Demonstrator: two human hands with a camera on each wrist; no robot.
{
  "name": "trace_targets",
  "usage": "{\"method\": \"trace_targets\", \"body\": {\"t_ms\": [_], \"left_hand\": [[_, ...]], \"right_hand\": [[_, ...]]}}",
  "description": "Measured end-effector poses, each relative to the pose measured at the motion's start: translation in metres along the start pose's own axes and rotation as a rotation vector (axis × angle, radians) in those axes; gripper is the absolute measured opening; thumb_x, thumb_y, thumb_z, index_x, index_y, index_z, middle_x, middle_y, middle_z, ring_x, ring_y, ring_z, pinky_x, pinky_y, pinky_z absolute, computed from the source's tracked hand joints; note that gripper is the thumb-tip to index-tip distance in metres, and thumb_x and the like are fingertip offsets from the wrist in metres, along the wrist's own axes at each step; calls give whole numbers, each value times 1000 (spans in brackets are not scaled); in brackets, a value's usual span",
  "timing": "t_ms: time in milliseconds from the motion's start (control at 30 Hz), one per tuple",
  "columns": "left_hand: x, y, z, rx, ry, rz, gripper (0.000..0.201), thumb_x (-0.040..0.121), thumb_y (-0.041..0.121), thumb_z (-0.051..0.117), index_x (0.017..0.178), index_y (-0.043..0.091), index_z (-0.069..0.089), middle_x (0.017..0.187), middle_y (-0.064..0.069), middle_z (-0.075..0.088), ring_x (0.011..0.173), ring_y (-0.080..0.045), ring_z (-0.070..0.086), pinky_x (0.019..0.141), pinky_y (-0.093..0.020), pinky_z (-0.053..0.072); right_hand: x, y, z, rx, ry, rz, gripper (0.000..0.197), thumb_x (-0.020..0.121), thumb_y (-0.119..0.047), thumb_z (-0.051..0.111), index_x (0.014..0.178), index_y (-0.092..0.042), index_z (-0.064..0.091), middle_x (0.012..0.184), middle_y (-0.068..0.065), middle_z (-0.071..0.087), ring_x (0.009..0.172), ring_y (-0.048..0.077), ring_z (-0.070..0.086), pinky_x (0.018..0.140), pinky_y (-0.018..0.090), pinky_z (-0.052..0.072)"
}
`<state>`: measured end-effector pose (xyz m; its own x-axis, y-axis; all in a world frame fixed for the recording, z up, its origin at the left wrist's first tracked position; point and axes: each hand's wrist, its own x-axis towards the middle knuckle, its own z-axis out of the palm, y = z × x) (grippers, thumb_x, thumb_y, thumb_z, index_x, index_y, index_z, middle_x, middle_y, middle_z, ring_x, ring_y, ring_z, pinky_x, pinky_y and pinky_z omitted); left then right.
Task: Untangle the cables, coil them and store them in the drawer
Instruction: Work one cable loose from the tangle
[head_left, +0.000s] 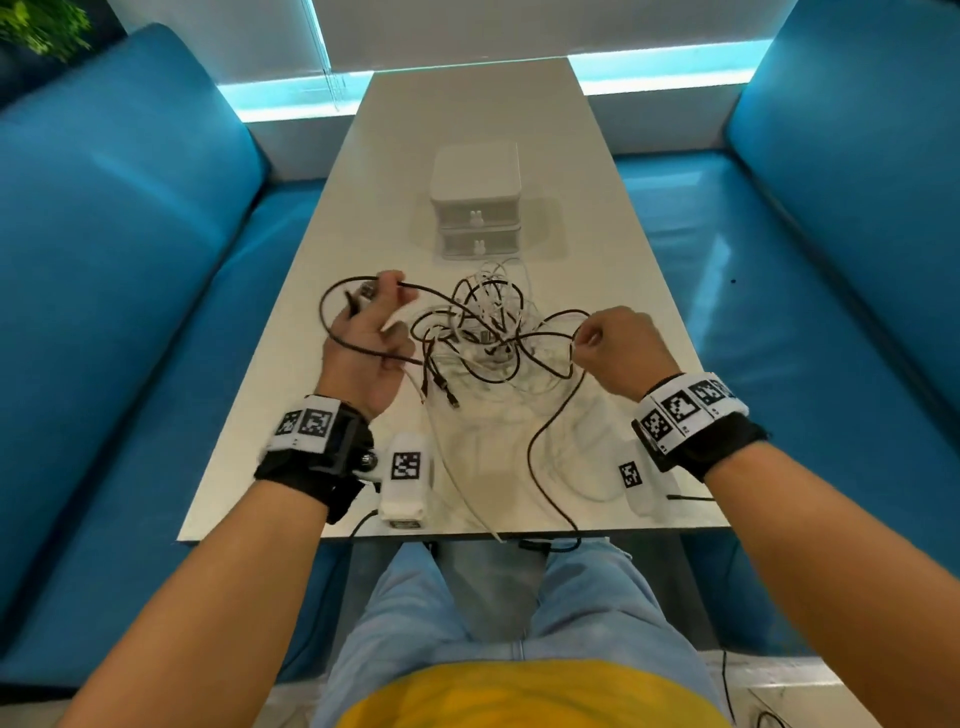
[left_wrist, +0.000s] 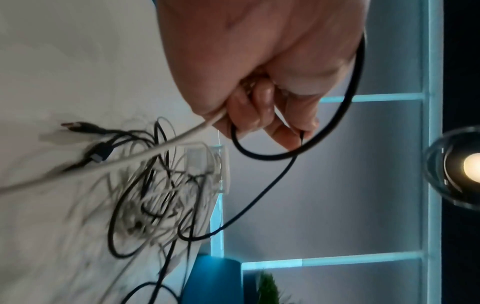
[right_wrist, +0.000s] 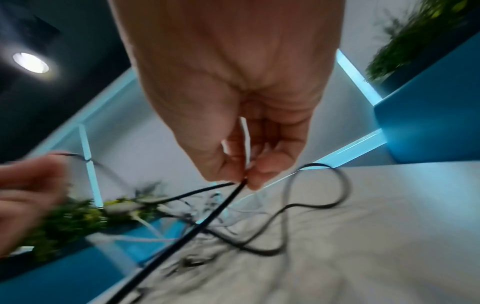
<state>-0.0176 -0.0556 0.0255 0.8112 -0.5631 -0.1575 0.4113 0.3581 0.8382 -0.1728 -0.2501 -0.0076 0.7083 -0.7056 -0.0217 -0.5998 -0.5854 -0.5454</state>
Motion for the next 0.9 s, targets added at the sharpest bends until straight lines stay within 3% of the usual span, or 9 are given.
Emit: {"method": "trace_targets", "body": {"t_ms": [100, 167, 333, 433, 567, 667, 767, 833, 900], "left_hand": [[5, 18, -20, -86, 51, 61, 15, 98, 31, 48, 88, 25, 57, 71, 12, 64, 37, -2, 25, 38, -13, 16], [4, 23, -25, -67, 61, 93, 14, 98, 32, 49, 89, 25, 58, 73, 11, 64, 37, -2, 25, 38, -14, 16], [-11, 6, 1, 8, -39, 28, 13, 96, 25, 50, 90, 20, 61, 74, 6, 67, 38, -1, 25, 39, -15, 17], [-21, -7, 21, 33, -160, -23, 12, 88, 26, 55, 90, 16, 62, 72, 4, 67, 37, -1, 26, 37, -14, 19], [-19, -13, 25, 149, -231, -35, 11, 87, 24, 59, 91, 18, 66, 76, 2, 68, 38, -2, 24, 39, -16, 18], [-8, -21, 19, 359, -227, -18, 21, 88, 5, 62, 104, 17, 69, 65, 4, 56, 40, -3, 26, 42, -18, 19], [-4, -39, 20, 828, -253, 129, 19, 80, 3, 71, 99, 8, 70, 69, 10, 63, 58, -2, 55, 63, -22, 46], [0, -49, 23, 936, -241, 189, 10, 81, 13, 73, 91, 12, 73, 80, 4, 70, 74, -5, 62, 78, -27, 50], [6, -52, 22, 929, -142, 216, 11, 84, 19, 70, 82, 8, 71, 75, -4, 68, 69, -12, 60, 73, -31, 47]], "right_hand": [[11, 25, -9, -55, 30, 246, 16, 82, -16, 64, 95, -9, 69, 104, 14, 65, 97, 34, 61, 75, 31, 46], [13, 33, -15, -121, 25, 285, 22, 85, -15, 59, 103, -6, 67, 112, 19, 63, 102, 37, 59, 81, 35, 48], [-1, -14, -10, -84, 52, -152, 33, 87, -22, 62, 119, -16, 63, 111, 12, 58, 97, 25, 55, 91, 33, 41], [-10, -49, -5, -68, -78, -375, 44, 84, -32, 67, 127, -28, 57, 100, -1, 56, 93, 15, 50, 89, 33, 42], [-7, -62, -2, 74, -170, -447, 14, 86, -27, 68, 98, -21, 72, 89, -3, 68, 85, 16, 60, 85, 39, 49], [-5, -59, -2, 324, -142, -400, 10, 86, -21, 69, 81, -29, 72, 83, -3, 74, 81, 13, 66, 86, 34, 52], [-5, -59, -9, 547, -89, -439, 10, 85, -15, 70, 84, -24, 75, 85, -3, 74, 83, 7, 67, 79, 15, 48], [-5, -59, -11, 588, -55, -462, 7, 85, -12, 70, 91, -11, 75, 86, 2, 73, 80, 6, 65, 74, 10, 44], [-4, -51, -6, 531, -61, -464, 22, 85, -20, 71, 106, -17, 70, 87, -1, 71, 79, 6, 64, 74, 12, 44]]}}
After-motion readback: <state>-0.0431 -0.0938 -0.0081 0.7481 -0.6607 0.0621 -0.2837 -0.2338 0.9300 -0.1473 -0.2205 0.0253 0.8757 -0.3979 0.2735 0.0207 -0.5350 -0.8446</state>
